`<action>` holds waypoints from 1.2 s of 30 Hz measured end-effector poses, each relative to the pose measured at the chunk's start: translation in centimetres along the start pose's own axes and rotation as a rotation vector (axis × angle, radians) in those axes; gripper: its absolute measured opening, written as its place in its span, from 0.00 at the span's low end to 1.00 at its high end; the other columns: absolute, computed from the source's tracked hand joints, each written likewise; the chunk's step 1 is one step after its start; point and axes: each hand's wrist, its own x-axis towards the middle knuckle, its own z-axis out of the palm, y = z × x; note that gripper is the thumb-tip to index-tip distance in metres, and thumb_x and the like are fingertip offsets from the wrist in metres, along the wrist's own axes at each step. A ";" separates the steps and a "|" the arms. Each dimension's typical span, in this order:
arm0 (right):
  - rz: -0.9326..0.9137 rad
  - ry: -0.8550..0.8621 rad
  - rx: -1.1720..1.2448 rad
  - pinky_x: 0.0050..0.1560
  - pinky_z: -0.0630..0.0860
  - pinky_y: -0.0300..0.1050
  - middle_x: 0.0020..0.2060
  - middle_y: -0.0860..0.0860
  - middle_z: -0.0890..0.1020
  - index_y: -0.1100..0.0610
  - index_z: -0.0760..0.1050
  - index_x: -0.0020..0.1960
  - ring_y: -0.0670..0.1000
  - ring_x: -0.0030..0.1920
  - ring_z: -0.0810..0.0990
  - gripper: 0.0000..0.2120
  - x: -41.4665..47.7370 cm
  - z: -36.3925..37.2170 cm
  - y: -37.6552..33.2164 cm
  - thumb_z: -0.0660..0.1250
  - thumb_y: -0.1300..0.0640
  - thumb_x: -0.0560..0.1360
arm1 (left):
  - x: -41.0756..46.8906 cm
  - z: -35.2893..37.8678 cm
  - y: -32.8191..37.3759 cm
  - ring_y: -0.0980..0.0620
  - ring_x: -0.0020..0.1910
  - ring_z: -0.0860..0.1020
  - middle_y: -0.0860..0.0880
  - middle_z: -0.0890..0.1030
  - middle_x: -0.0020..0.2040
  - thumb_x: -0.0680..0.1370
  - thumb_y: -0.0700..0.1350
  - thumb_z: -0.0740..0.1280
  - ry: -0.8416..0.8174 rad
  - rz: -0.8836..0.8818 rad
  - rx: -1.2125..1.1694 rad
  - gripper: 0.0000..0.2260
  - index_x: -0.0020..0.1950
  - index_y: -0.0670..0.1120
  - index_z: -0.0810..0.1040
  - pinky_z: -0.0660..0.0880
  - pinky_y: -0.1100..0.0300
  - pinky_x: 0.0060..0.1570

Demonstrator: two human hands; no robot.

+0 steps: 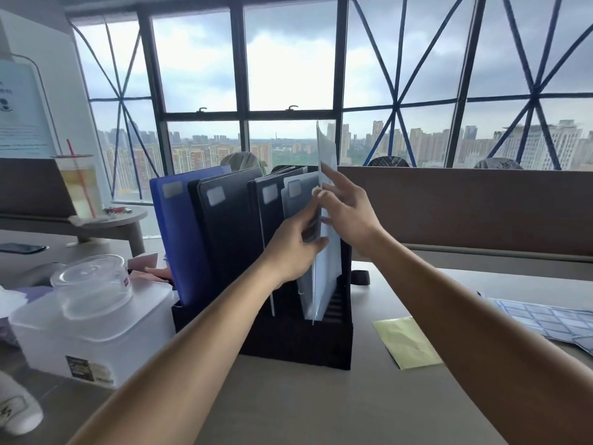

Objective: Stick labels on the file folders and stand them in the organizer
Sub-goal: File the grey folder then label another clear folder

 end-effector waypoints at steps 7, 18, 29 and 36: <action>-0.045 0.012 0.021 0.68 0.73 0.57 0.68 0.50 0.76 0.32 0.70 0.65 0.50 0.69 0.74 0.21 -0.3 -0.4 -0.3 0.65 0.53 0.77 | -0.4 2.0 -0.7 0.63 0.70 0.68 0.59 0.69 0.72 0.78 0.39 0.69 0.126 0.039 0.056 0.36 0.78 0.59 0.54 0.65 0.69 0.65; -0.068 0.021 -0.181 0.59 0.80 0.52 0.66 0.52 0.78 0.35 0.67 0.71 0.48 0.59 0.82 0.25 -2.0 0.5 0.4 0.65 0.48 0.76 | -2.3 3.4 -1.1 0.57 0.63 0.77 0.52 0.78 0.66 0.78 0.36 0.67 0.273 0.033 0.059 0.32 0.78 0.53 0.60 0.74 0.56 0.65; 0.078 -0.007 -0.286 0.50 0.83 0.54 0.65 0.54 0.79 0.41 0.64 0.73 0.51 0.55 0.82 0.27 -2.6 0.7 0.8 0.66 0.42 0.76 | -4.3 2.5 -1.6 0.60 0.41 0.81 0.60 0.78 0.56 0.80 0.40 0.65 0.143 -0.126 0.186 0.33 0.78 0.63 0.54 0.77 0.65 0.45; 0.111 -0.109 -0.417 0.56 0.80 0.55 0.67 0.52 0.78 0.43 0.66 0.73 0.54 0.61 0.80 0.26 -3.1 0.3 3.7 0.65 0.42 0.77 | -4.9 3.2 -2.8 0.52 0.56 0.81 0.49 0.85 0.53 0.80 0.44 0.66 0.167 -0.147 0.333 0.13 0.64 0.46 0.76 0.75 0.63 0.51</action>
